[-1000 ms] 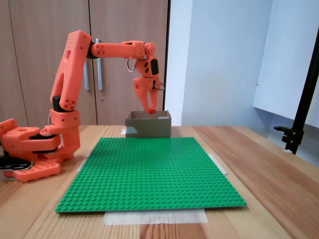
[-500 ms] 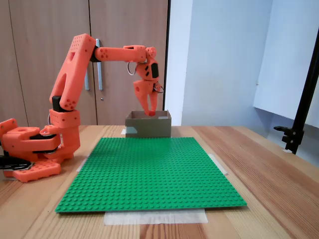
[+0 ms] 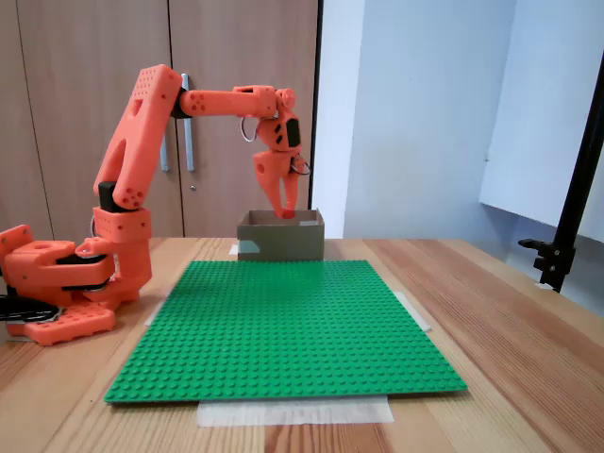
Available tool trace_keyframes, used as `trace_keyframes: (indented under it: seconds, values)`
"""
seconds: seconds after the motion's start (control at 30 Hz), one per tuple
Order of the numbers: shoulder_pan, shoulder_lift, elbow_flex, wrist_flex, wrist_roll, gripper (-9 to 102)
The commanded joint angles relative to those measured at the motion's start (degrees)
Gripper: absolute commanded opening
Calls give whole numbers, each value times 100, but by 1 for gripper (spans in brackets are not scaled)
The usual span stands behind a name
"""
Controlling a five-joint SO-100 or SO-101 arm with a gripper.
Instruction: Pick the red lego block and put it in the box.
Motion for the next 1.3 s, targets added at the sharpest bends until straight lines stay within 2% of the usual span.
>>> trace_keyframes:
  seconds: [0.0,0.37,0.73,0.93,1.07,1.27]
  values:
    - [-35,53,-255,35,-35,11]
    - [-62,53,-255,26,-53,18]
    - [-62,360,-70,-35,-88,18]
    - [167,1371,1099,-501,-255,16]
    - [396,2250,2004,-782,-308,9]
    - [773,3832,3595,-1336,-422,5]
